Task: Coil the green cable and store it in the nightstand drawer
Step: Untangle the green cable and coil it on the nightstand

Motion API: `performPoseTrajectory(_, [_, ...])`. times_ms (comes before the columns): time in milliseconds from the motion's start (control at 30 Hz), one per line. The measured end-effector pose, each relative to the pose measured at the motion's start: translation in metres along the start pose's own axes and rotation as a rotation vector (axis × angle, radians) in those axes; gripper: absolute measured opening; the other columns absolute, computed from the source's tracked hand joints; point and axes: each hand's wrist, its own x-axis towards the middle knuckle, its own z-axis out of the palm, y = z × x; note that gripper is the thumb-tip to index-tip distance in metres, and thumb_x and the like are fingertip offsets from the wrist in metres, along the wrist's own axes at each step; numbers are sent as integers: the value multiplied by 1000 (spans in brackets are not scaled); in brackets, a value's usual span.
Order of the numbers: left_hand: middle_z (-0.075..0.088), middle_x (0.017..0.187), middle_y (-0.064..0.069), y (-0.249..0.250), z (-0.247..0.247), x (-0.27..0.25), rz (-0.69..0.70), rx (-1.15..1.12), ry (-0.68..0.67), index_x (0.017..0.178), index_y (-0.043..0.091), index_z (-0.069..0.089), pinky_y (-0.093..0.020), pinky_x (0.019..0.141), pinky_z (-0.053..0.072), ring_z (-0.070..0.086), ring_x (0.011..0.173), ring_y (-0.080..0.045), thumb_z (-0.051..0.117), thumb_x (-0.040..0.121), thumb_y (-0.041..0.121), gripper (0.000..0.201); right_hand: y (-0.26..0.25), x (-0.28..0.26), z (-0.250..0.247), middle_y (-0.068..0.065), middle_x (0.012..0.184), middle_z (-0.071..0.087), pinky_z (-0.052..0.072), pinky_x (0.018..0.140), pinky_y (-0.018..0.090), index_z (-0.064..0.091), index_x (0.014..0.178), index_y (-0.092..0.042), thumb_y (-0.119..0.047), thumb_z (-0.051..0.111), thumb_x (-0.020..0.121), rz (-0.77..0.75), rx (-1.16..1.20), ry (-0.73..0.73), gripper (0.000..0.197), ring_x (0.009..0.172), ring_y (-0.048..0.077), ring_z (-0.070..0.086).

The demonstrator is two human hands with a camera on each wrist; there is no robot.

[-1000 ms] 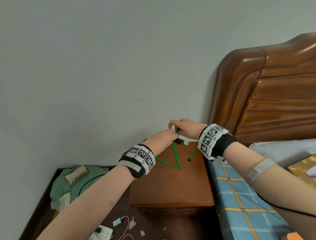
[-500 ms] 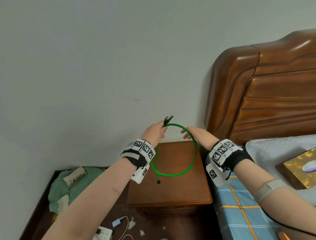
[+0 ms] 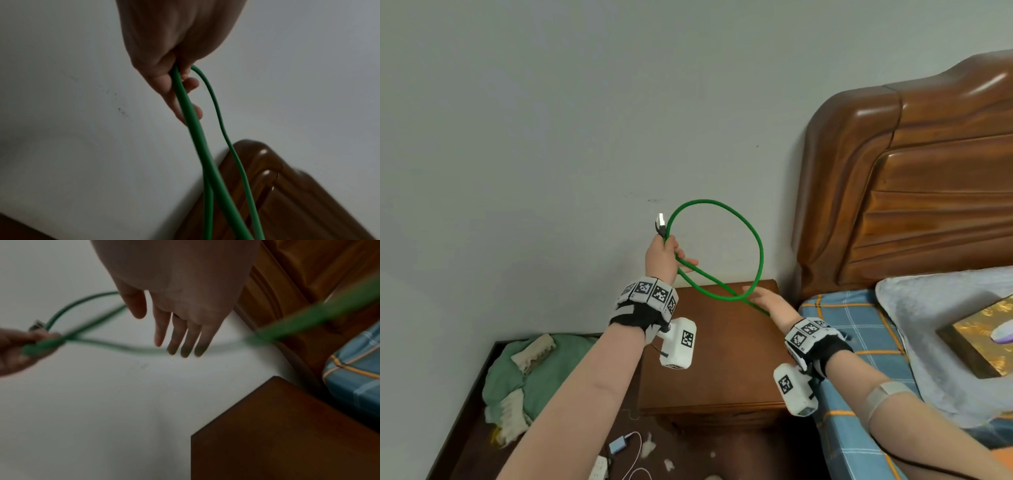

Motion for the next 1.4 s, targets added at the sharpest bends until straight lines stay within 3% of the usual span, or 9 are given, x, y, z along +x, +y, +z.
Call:
performPoseTrajectory(133, [38,63,-7,-1,4,-3,-11,-144,26,70,13,37,-28,42,58,55,59,-26,32,100,11,30,4,1,14,2,127,60,34,111,34,51,128,-21,-21,52,89,8,-439,-84,40,126,22,50])
performPoseTrajectory(200, [39,62,-6,0,4,-5,7,-163,74,70,14,37,-28,44,58,56,55,-25,32,100,12,30,-3,0,15,-6,84,66,48,91,29,63,87,-30,-31,54,88,11,-510,-117,9,94,19,63])
performPoseTrajectory(333, [36,61,-5,-1,-5,0,27,-220,213,69,15,36,-33,52,57,57,34,-17,30,100,14,32,-2,-4,8,-8,58,46,36,56,19,48,59,-29,-36,47,94,-5,-584,-192,36,57,12,47])
performPoseTrajectory(533, [28,55,-1,-7,-23,4,109,-199,370,68,18,38,-17,34,43,31,24,-1,31,99,16,32,25,-22,-25,7,107,67,46,82,29,63,110,-15,-42,44,94,191,-955,-360,37,102,24,62])
performPoseTrajectory(633, [26,54,-1,-11,-29,7,75,-210,363,66,18,36,-10,29,25,24,23,0,32,99,17,33,22,-24,-45,-3,74,53,39,62,24,50,80,-26,-42,45,94,173,-971,-322,21,75,18,55])
performPoseTrajectory(767, [26,54,-1,-20,-27,6,42,-155,294,65,17,36,-6,29,18,22,21,1,33,98,16,34,4,-13,-69,-5,64,47,38,65,30,37,64,-33,-51,49,88,66,-968,-160,32,69,18,51])
performPoseTrajectory(1067, [31,38,6,-24,-27,4,-20,-24,96,63,17,36,-4,30,16,21,20,-1,35,97,16,34,-60,-8,-89,-3,102,70,33,98,29,71,103,-22,-29,62,86,-121,-971,-256,21,101,12,59])
performPoseTrajectory(1300, [27,53,-1,-28,-22,-9,12,142,3,65,18,38,-8,28,15,20,20,0,35,97,14,32,-70,-4,-61,-7,126,51,17,102,33,70,105,-32,-23,60,86,-340,-1374,-63,24,125,23,34])
performPoseTrajectory(1400, [28,54,-1,-28,-19,-11,27,149,13,65,18,37,-8,28,16,22,21,0,35,97,14,32,-72,-14,-53,-3,122,51,29,95,35,68,108,-35,-20,57,89,-496,-1525,152,27,115,24,41])
